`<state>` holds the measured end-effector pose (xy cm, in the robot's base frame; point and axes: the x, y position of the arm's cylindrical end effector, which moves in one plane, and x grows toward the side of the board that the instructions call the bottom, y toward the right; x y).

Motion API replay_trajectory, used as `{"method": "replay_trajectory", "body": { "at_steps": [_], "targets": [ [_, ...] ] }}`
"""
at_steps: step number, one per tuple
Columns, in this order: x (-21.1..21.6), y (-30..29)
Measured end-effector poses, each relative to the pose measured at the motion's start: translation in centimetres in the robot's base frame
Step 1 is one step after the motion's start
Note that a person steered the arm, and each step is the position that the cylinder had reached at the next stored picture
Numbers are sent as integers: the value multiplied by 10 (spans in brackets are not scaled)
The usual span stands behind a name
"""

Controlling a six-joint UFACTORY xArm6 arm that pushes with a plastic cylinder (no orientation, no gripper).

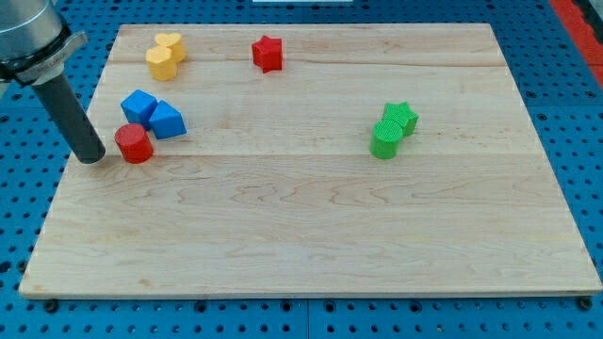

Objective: Place the red circle towards the bottom of the red star

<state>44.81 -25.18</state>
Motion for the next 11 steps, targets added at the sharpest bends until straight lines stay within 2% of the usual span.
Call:
{"method": "replay_trajectory", "body": {
  "at_steps": [2,4,5,6,8,10,11],
  "targets": [
    [-16,100],
    [-56,162],
    [-111,160],
    [-129,160],
    [-130,62],
    [-167,157],
    [-167,185]
  ]
}}
